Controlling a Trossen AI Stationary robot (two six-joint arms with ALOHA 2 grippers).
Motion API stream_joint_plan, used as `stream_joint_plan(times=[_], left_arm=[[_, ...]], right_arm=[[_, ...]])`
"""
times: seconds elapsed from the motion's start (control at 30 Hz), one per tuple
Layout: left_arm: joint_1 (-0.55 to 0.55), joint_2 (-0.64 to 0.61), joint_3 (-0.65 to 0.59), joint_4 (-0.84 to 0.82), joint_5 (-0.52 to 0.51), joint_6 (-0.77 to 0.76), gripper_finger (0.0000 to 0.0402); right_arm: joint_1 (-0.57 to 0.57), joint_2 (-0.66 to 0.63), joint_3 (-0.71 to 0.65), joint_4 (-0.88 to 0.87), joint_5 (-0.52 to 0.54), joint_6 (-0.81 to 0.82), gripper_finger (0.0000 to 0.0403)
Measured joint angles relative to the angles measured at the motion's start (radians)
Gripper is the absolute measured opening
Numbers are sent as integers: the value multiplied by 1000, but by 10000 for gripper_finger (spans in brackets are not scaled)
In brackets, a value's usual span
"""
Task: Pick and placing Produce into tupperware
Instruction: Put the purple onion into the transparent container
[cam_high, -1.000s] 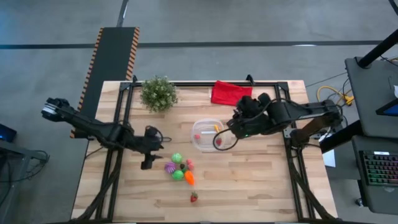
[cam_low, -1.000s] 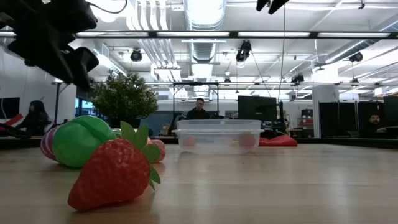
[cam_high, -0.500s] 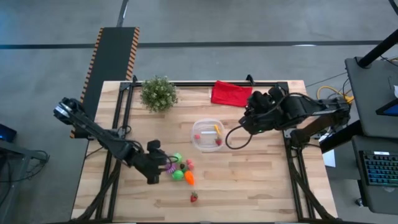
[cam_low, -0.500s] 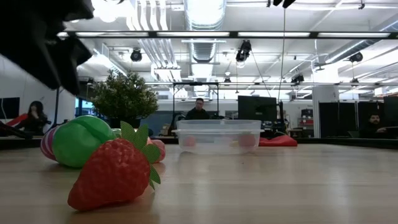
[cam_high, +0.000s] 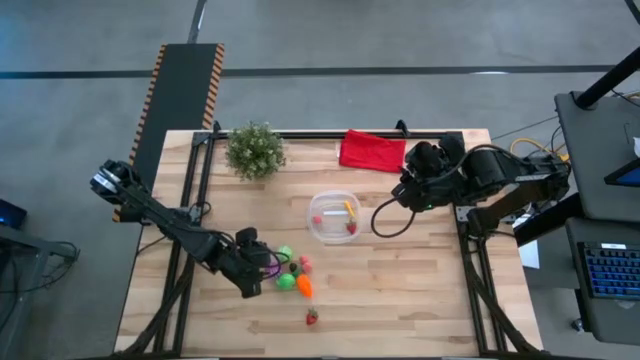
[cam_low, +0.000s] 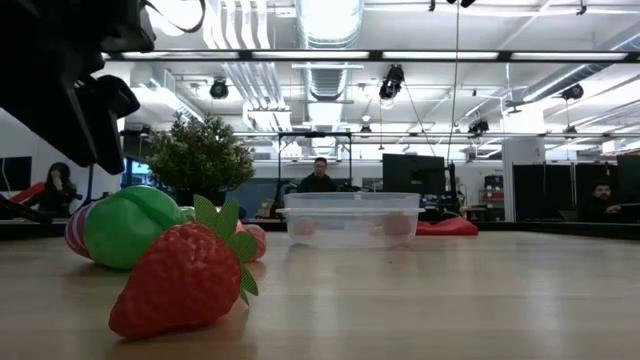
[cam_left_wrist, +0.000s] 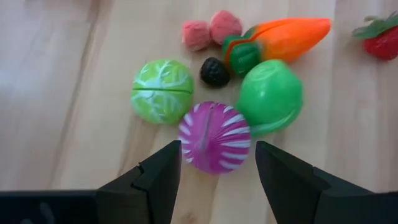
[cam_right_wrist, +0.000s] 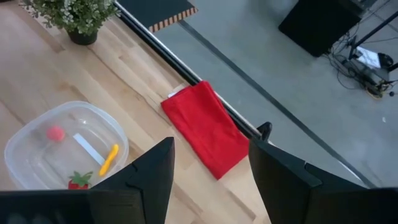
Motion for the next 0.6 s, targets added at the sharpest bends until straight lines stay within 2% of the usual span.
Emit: stream_joint_plan(times=[0.33,0.47,0.6], left_arm=[[13,-8,5,0,17,-38,192],[55,9,2,-31,104,-154,196],[80,11,-3,-42,137,-136,222]], right_arm=[[-1,0,-45,0,19,4,199],[-2,0,-67,0,19,31,199],[-2,0,-74,0,19,43,199]])
